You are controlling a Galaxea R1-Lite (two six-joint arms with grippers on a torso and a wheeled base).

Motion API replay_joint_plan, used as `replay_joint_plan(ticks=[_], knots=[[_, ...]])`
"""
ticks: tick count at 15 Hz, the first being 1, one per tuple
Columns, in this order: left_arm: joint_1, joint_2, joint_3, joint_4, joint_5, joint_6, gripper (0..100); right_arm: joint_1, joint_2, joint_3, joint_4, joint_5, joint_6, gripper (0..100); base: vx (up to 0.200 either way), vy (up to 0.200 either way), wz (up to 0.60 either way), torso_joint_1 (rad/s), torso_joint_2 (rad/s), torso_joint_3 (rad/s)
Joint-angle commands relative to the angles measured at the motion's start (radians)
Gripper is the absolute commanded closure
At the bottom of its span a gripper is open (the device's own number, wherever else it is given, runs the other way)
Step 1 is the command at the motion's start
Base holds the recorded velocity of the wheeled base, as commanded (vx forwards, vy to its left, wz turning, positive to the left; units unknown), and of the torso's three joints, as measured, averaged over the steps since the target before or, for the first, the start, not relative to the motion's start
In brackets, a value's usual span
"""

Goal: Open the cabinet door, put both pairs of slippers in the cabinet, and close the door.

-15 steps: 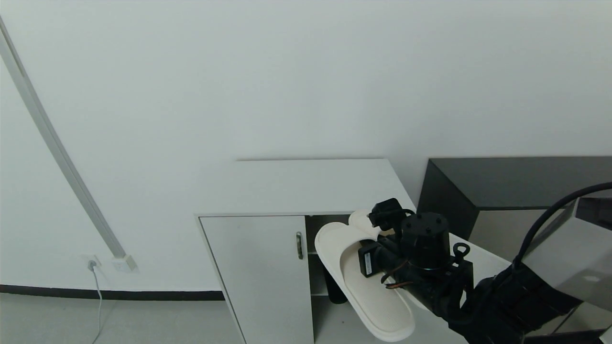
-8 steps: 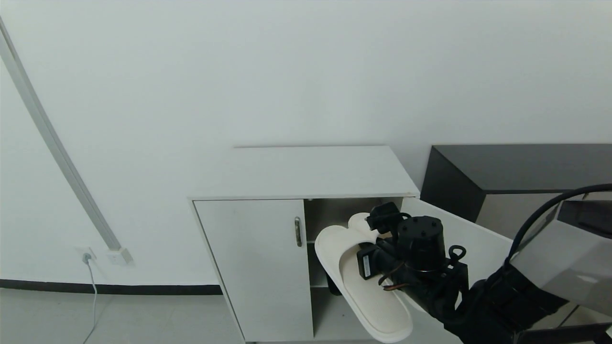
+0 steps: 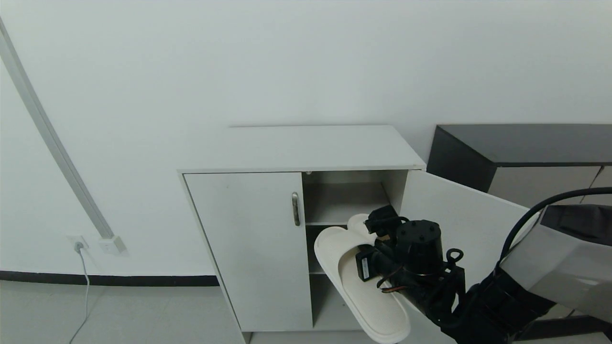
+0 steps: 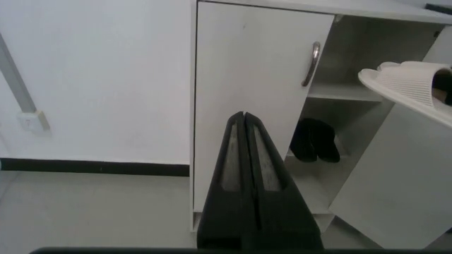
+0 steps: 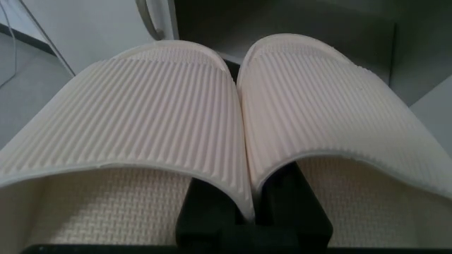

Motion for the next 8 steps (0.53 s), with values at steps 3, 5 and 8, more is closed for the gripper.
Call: replay_joint_plan(ticks=[3, 5, 8], knots=[[-0.001, 0.000, 0.000, 0.000, 0.001, 0.000, 100, 0.001, 0.003, 0.008, -0.006, 0.000, -0.002, 100, 0.000, 0.000, 0.00, -0.188, 0.51, 0.320], [0.001, 0.000, 0.000, 0.000, 0.001, 0.000, 100, 0.002, 0.003, 0.014, -0.014, 0.000, -0.002, 100, 0.000, 0.000, 0.00, -0.171, 0.49, 0.320], [0.001, 0.000, 0.000, 0.000, 0.001, 0.000, 100, 0.002, -0.003, 0.018, -0.031, -0.002, -0.006, 100, 0.000, 0.000, 0.00, -0.146, 0.47, 0.326]])
